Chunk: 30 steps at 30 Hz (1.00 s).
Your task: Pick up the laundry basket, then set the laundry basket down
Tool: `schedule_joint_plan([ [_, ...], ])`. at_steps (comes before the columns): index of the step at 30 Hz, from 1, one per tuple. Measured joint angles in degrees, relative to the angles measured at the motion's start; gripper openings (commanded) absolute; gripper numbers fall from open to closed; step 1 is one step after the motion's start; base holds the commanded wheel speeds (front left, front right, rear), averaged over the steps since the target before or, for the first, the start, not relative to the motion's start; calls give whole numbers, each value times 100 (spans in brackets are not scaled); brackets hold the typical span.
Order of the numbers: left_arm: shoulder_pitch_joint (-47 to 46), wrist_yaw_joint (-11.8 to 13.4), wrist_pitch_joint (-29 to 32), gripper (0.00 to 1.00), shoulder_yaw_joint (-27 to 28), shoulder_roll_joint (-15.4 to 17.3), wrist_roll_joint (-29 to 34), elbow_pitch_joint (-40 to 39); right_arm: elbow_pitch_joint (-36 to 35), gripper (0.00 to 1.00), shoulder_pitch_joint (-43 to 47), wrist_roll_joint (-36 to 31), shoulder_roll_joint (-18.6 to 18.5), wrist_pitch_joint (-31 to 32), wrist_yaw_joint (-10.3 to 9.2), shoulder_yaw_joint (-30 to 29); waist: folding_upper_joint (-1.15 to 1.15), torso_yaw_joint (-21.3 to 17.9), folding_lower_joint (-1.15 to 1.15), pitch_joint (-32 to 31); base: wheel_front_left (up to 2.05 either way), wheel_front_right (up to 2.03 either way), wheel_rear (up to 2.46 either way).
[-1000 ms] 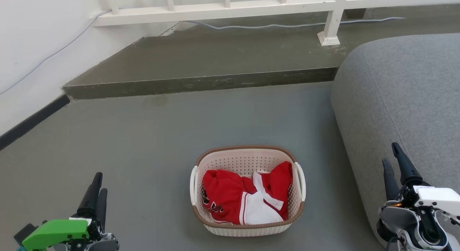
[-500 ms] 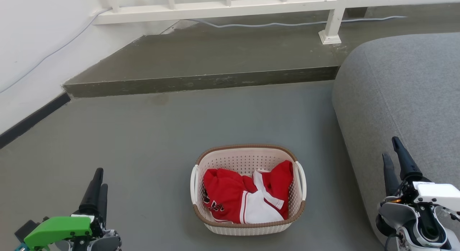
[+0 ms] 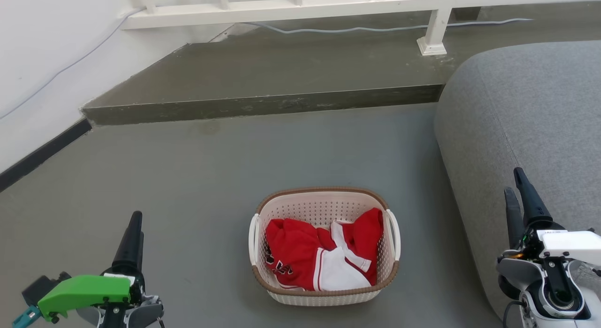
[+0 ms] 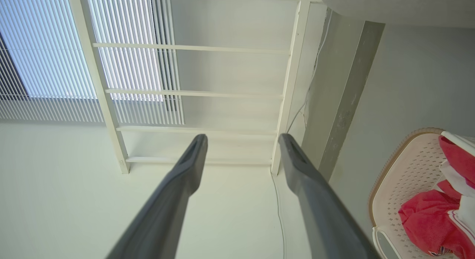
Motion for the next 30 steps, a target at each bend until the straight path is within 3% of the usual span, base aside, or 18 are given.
schedule_joint_plan([
  [17, -164, 0, -347, 100, -538, 294, 1288, -164, -138, 100, -13, -921, -365, -416, 1, 434, 0, -6, 0, 47, 0, 0, 0],
  [30, -261, -2, -557, 100, -733, 420, 2713, -283, -114, 100, -114, -2127, -721, -697, 4, 731, 0, -23, 0, 101, 0, 0, 0],
])
